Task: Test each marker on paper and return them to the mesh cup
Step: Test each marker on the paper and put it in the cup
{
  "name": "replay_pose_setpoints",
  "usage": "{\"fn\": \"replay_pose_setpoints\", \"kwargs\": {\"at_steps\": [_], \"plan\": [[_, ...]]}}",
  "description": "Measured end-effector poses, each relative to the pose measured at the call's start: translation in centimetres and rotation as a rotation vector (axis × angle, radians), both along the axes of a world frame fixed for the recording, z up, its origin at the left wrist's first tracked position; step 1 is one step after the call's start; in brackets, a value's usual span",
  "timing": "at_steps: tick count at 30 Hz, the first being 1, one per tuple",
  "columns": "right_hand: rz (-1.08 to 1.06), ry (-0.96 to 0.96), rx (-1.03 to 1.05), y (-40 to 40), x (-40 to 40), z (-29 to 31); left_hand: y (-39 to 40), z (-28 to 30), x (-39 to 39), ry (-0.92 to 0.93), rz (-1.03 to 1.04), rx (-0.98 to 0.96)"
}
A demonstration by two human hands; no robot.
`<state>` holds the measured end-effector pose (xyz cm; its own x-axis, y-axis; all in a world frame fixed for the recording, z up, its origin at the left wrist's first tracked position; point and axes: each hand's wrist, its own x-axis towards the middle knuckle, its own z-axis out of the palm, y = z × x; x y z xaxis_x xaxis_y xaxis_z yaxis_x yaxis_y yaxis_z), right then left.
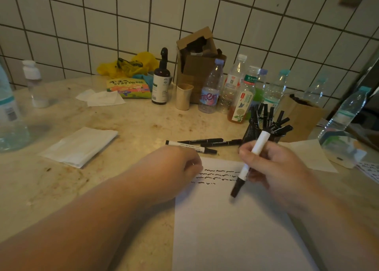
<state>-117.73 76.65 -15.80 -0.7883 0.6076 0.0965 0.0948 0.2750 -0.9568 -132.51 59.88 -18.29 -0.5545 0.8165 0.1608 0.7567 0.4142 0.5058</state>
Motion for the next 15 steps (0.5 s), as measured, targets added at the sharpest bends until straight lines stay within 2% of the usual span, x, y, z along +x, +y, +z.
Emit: {"fn": "replay_pose_setpoints", "kwargs": {"at_steps": [3, 5, 11, 15], "plan": [[-0.003, 0.146, -0.345, -0.3, 0.7, -1.3, 0.1, 0.4, 0.7, -0.004, -0.069, 0.038], [0.054, 0.184, -0.439, -0.4, 0.8, -1.4, 0.4, 0.6, 1.4, -0.020, -0.091, 0.047], [0.257, 0.232, -0.380, -0.9, 0.6, -1.8, 0.7, 1.0, 2.3, 0.055, -0.151, 0.097], [0.260, 0.217, -0.311, -1.0, 0.8, -1.6, 0.5, 1.3, 2.7, 0.042, -0.170, 0.106]]}}
